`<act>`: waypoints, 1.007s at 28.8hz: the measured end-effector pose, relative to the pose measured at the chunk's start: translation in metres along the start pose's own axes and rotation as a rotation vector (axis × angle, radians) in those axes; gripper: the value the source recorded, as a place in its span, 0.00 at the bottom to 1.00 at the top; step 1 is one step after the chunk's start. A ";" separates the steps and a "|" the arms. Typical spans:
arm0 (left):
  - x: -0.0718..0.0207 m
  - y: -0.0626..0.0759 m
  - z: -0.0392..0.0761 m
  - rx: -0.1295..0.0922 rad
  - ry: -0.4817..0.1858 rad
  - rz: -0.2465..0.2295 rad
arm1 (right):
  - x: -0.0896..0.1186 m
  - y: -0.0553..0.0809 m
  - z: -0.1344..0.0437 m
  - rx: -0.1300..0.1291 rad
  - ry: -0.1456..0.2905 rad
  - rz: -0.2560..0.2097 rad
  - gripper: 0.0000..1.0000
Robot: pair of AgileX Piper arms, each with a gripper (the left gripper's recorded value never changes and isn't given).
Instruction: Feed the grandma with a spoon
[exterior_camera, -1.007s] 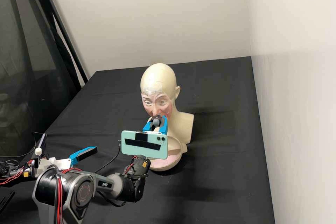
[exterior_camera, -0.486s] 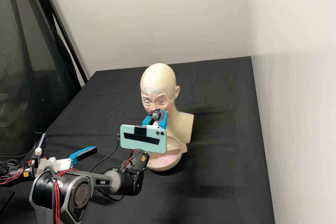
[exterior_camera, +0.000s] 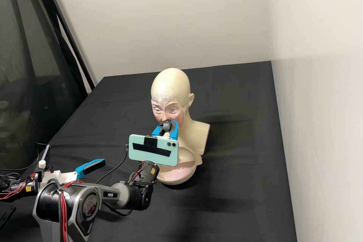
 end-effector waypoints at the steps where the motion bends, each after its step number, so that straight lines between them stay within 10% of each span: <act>1: 0.0000 0.000 0.000 0.000 0.000 0.000 | 0.000 0.000 0.000 0.000 0.000 0.000 0.00; 29: 0.0000 0.000 0.000 0.000 0.000 0.000 | -0.009 0.009 -0.013 0.024 -0.001 -0.007 0.00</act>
